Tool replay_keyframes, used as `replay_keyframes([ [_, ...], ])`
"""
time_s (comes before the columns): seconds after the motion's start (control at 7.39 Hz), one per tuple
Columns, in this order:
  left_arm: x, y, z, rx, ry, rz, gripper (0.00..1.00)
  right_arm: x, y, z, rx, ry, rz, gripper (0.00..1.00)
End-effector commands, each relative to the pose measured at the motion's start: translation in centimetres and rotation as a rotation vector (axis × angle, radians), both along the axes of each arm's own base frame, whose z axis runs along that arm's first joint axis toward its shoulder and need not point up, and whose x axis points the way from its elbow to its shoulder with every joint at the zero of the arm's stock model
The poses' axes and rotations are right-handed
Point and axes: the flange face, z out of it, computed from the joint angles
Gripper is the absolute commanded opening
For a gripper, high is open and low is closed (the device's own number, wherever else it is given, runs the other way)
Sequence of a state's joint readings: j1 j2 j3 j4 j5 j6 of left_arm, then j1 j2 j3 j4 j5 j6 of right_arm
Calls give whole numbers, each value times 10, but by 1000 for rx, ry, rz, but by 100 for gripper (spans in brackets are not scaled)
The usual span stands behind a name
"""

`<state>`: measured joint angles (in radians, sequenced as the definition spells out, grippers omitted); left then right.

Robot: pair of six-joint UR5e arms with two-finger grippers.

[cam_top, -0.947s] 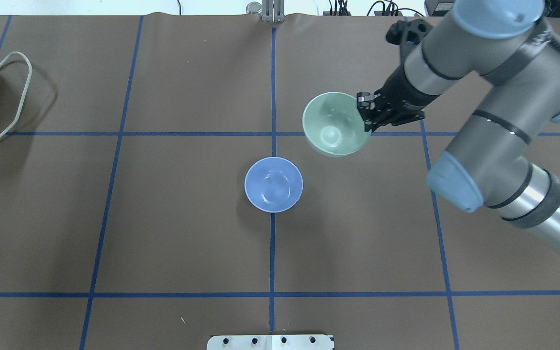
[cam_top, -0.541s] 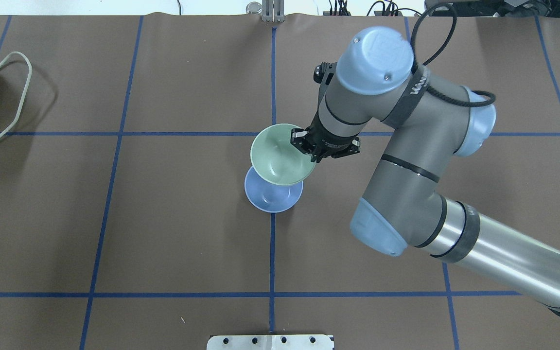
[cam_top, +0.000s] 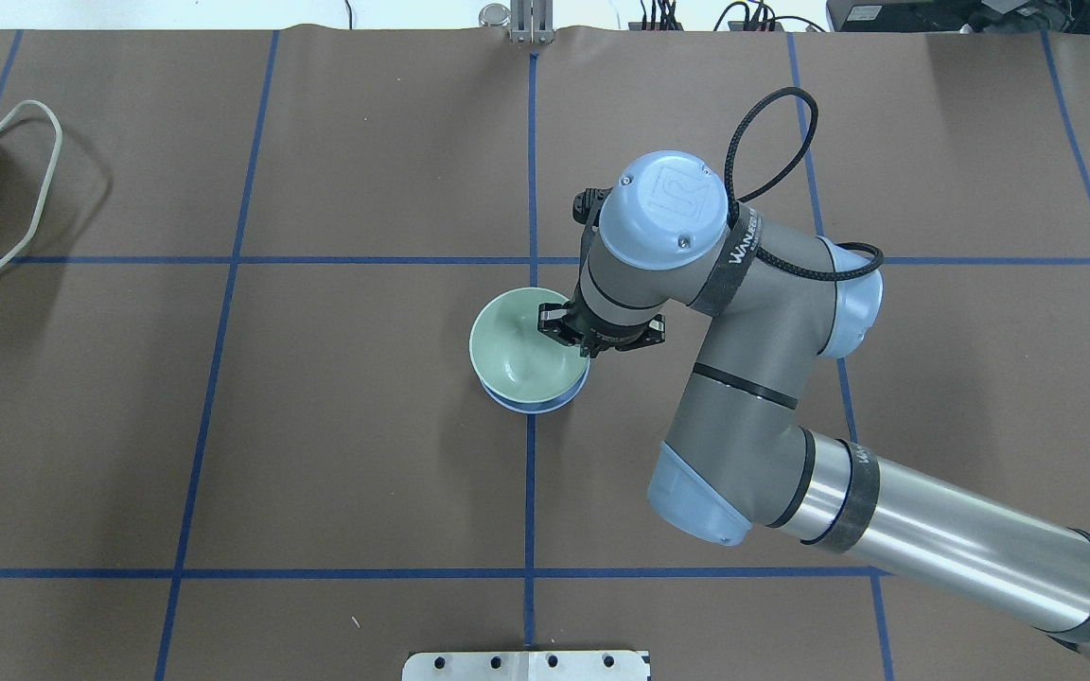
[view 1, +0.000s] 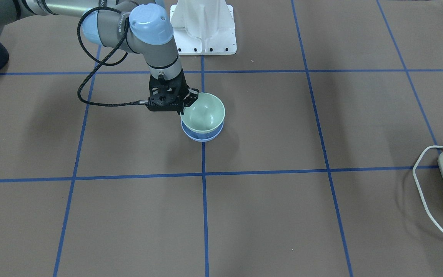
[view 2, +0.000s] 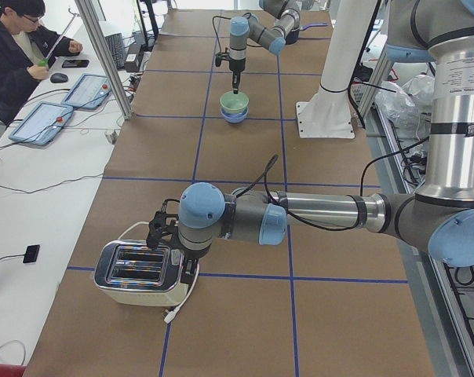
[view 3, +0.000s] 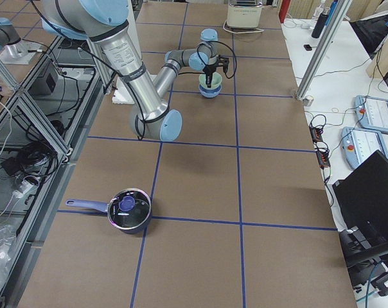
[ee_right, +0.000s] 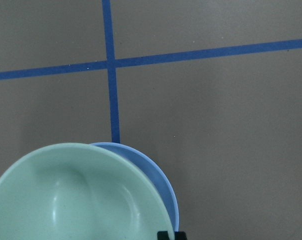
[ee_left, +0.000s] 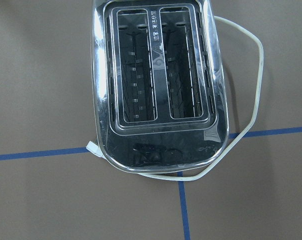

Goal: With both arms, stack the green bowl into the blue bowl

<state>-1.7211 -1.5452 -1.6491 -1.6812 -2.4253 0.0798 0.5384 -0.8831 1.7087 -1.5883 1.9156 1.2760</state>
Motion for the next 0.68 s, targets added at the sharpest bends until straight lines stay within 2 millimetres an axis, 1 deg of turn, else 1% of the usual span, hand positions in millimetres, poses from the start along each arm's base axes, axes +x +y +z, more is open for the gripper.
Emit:
replay_keyframes([
  [0.0,0,0,0,0,0,0,99,-14,3,13,5,21,-6,0],
  [0.14,0,0,0,1,0,1,99,-21,0,22,8,15,-5,0],
  [0.54,0,0,0,2,-2,1,99,-24,-1,23,12,8,-5,0],
])
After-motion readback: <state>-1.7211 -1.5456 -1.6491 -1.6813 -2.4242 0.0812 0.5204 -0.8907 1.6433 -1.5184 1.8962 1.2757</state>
